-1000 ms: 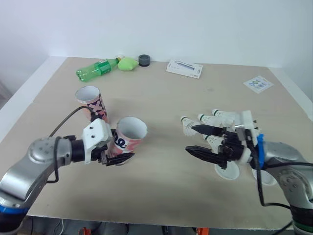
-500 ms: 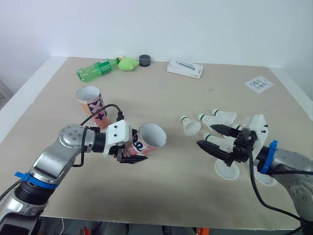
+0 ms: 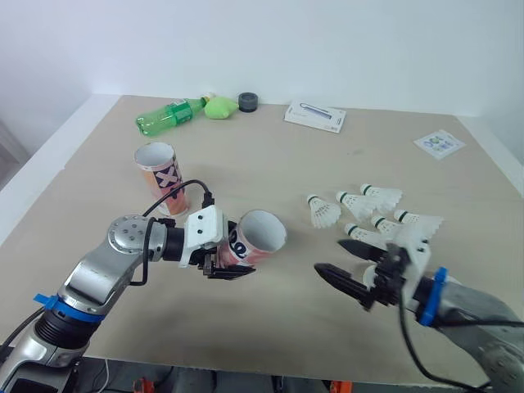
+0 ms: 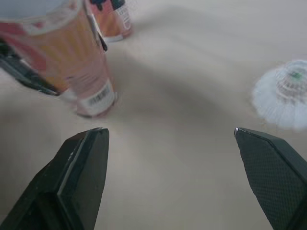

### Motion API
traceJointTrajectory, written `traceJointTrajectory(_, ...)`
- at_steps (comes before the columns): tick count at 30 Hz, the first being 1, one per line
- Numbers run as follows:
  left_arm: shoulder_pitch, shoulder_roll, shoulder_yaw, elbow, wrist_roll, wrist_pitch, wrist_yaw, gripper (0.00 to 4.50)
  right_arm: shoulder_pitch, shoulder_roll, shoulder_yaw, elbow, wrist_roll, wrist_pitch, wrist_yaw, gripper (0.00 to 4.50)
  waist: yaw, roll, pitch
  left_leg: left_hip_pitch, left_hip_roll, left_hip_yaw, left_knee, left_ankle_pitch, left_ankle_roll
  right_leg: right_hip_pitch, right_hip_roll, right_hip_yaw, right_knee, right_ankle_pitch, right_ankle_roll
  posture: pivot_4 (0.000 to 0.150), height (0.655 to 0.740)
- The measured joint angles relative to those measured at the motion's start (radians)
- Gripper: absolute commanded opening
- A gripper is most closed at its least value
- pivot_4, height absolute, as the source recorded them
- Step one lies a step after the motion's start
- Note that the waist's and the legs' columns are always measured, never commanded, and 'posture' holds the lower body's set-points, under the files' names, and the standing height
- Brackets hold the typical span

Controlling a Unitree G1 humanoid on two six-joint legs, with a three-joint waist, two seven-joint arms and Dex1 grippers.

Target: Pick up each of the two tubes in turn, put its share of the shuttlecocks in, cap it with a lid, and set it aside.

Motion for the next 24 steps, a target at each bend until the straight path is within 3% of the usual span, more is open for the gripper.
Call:
traceJointTrajectory(4, -0.013, -0.010, -0.008, 0.032, 0.003, -0.021, -0.024, 3.77, 0.132, -0.045, -0.188, -0.033, 0.136, 0.004, 0.086, 4.50, 0.002, 0.000, 0.000, 0.001, 0.000, -0.001, 0.001, 0.001, 0.001, 0.001, 0.000, 0.000, 0.002, -0.001, -0.002, 0.150, 0.7294)
traceJointTrajectory(6, -0.047, -0.018, -0.027, 0.072, 0.019, -0.044, -0.052, 3.77, 0.261, -0.051, -0.288, -0.038, 0.118, -0.005, 0.131, 4.50, 0.009, 0.000, -0.001, 0.001, 0.000, -0.001, 0.002, 0.001, 0.001, 0.001, 0.000, 0.000, 0.002, -0.002, -0.004, 0.150, 0.7294)
traceJointTrajectory(8, -0.055, -0.021, -0.031, 0.082, 0.023, -0.046, -0.057, 3.77, 0.278, -0.046, -0.297, -0.033, 0.100, -0.011, 0.139, 4.50, 0.007, 0.000, -0.001, 0.001, 0.000, 0.000, 0.003, 0.001, 0.001, 0.001, 0.000, 0.000, 0.002, -0.001, -0.004, 0.150, 0.7294)
traceJointTrajectory(24, -0.145, -0.084, -0.060, 0.193, 0.069, -0.045, -0.047, 3.77, 0.147, 0.025, -0.045, 0.164, -0.195, -0.153, 0.056, 4.50, 0.009, 0.004, -0.004, 0.000, -0.002, 0.000, 0.003, 0.005, 0.006, 0.001, -0.001, 0.001, 0.002, 0.001, -0.004, 0.150, 0.7294)
